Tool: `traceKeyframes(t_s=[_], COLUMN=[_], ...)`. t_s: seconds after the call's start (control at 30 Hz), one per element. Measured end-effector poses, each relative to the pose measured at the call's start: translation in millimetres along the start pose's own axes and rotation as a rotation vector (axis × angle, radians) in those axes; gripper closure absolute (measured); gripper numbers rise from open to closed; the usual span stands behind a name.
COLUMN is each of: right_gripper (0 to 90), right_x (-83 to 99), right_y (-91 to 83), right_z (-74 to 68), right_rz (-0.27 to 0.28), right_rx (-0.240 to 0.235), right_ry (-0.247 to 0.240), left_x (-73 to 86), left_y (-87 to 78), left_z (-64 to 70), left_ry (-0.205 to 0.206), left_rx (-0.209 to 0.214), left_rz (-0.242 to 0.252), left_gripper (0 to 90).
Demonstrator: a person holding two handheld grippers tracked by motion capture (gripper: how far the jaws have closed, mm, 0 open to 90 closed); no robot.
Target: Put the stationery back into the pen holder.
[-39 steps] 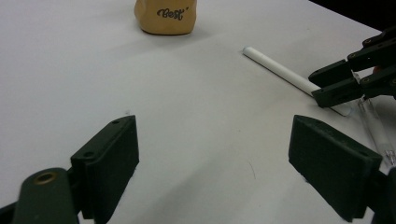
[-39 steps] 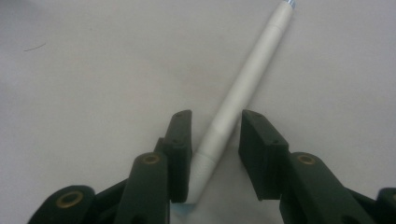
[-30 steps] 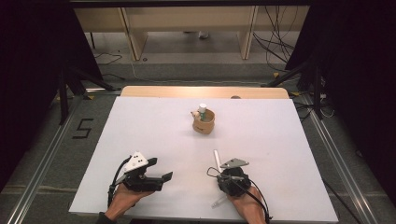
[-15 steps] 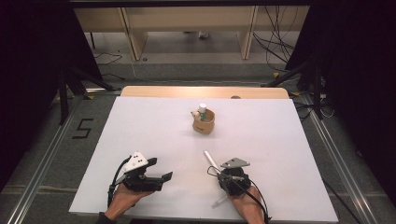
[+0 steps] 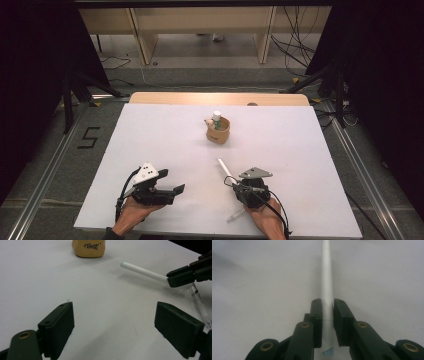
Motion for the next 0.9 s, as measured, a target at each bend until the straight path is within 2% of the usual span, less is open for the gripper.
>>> traceKeyframes(t_s=[0.17, 0.33, 0.5, 0.73, 0.9], right_gripper=[79.1, 79.0, 79.0, 78.9, 78.9], right_x=[-7.1, -14.4, -17.9, -23.2, -25.0], right_y=[-6.3, -14.1, -19.8, -28.8, -33.1], right_z=[-0.2, -6.0, -13.2, -26.2, -34.7], right_rz=[0.057, 0.116, 0.154, 0.220, 0.255], right_rx=[-0.025, -0.070, -0.104, -0.144, -0.174], right_ry=[0.016, 0.006, 0.000, -0.036, -0.055], left_x=[-0.4, -2.1, -8.9, -27.3, -39.4], left_y=[0.1, 0.8, 1.2, 3.9, 8.9], left_z=[0.6, 2.0, 6.1, 11.5, 15.5], left_ry=[-0.004, -0.037, -0.091, -0.172, -0.220], left_rx=[0.003, 0.025, 0.066, 0.123, 0.161], left_rz=[0.001, 0.010, 0.032, 0.072, 0.074], left_gripper=[15.7, 15.7, 15.7, 15.9, 16.5])
Point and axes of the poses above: each handheld gripper's, and its own axes: y roughly forward along the jaws, x roughly out of its underside, z roughly to its right, the point moved 9 cm from there along y, roughly forward along the jaws, and after that the axes turned 8 degrees about y, right-handed, at the moved point
